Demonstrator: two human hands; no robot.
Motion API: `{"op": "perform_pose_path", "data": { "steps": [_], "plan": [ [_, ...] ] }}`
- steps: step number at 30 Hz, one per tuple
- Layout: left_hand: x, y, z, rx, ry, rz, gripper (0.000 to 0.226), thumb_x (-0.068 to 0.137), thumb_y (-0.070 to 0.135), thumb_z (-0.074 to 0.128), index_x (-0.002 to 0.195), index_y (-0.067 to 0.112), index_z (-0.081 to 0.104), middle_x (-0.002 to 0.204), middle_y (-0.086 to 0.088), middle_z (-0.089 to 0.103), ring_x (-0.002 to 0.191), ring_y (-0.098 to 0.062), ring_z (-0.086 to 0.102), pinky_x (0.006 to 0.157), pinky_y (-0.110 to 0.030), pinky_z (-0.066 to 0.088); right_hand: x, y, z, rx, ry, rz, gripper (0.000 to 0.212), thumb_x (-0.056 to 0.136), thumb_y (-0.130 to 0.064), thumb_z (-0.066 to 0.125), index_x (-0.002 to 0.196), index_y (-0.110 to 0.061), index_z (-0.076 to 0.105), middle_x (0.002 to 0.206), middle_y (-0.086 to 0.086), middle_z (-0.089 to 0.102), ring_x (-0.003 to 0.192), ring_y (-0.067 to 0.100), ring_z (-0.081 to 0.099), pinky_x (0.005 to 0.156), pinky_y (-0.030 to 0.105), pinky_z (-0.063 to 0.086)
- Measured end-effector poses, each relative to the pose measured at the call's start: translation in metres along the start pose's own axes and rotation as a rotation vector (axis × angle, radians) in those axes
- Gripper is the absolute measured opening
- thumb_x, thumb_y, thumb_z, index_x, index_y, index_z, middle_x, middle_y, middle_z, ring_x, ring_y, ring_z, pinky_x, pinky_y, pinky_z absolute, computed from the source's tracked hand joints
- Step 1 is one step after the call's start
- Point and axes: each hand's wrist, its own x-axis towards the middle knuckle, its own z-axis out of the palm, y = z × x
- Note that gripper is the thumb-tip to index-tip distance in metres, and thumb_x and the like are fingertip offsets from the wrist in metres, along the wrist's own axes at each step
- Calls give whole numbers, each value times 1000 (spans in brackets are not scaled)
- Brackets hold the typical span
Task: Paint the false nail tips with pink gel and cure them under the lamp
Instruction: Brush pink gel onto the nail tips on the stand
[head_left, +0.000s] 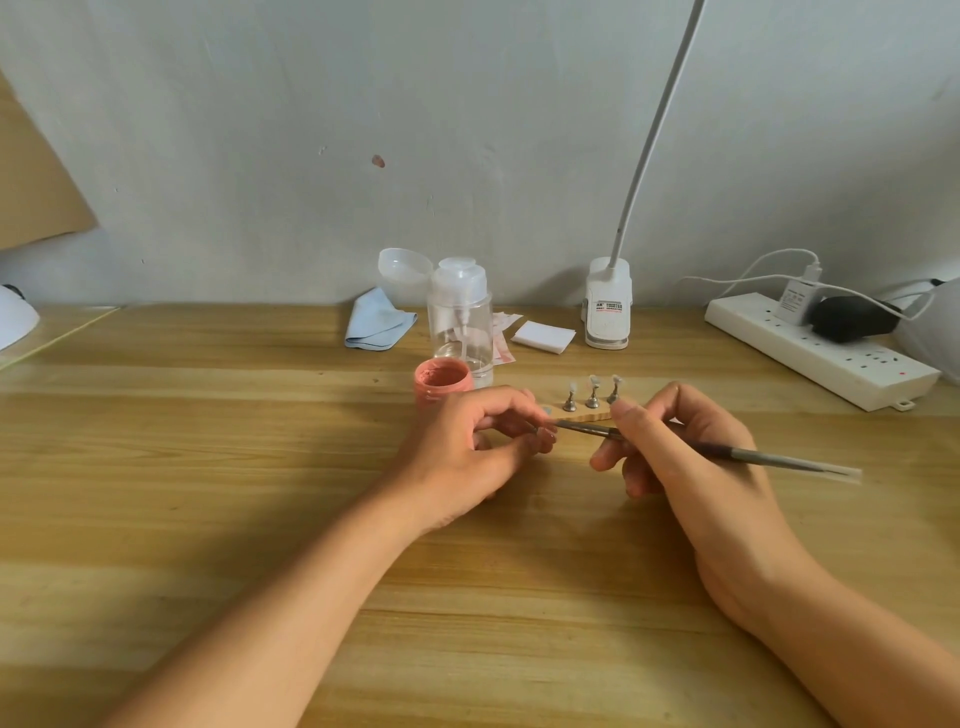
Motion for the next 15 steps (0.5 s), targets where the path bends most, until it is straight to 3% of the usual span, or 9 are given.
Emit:
{"op": "perform_pose_path", "data": {
  "steps": [15],
  "plan": [
    [0,-4,0,12,5,-6,19,87,4,73,87,22,72,107,7,69,64,11,62,46,-4,37,-1,1,-1,-33,-21,-10,25,95,-15,61,78,0,49,65,12,71,48,9,49,49,16,43]
  ]
}}
